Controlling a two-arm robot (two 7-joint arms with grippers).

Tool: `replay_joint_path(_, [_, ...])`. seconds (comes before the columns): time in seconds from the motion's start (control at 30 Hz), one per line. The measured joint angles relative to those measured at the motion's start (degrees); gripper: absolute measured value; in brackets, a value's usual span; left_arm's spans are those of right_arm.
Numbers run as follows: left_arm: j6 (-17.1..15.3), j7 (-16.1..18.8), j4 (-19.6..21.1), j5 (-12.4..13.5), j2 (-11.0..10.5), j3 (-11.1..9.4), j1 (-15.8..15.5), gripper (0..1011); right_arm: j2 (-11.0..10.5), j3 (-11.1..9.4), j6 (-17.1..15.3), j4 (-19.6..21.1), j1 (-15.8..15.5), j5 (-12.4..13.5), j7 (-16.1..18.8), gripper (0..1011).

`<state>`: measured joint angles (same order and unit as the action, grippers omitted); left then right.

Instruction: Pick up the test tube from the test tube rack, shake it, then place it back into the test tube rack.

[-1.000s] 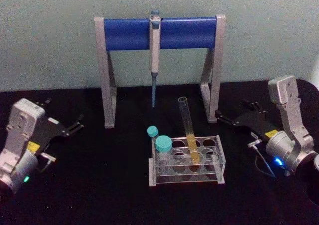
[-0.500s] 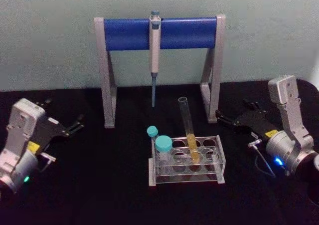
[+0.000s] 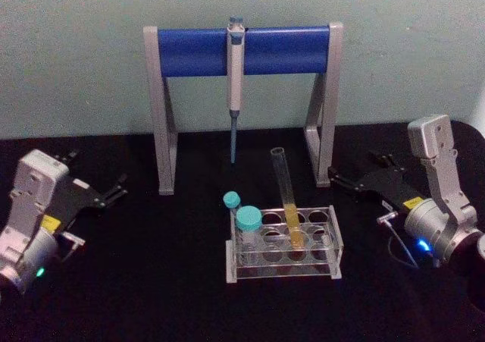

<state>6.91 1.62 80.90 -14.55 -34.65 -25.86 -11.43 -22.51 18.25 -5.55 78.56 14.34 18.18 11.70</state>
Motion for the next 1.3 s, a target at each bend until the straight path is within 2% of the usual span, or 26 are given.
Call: replay_joint_path(1.3, [0.0, 0.0, 0.0, 0.0, 0.0, 0.0, 0.0, 1001, 0.0, 0.0, 0.0, 0.0, 0.0, 0.0, 0.0, 1000])
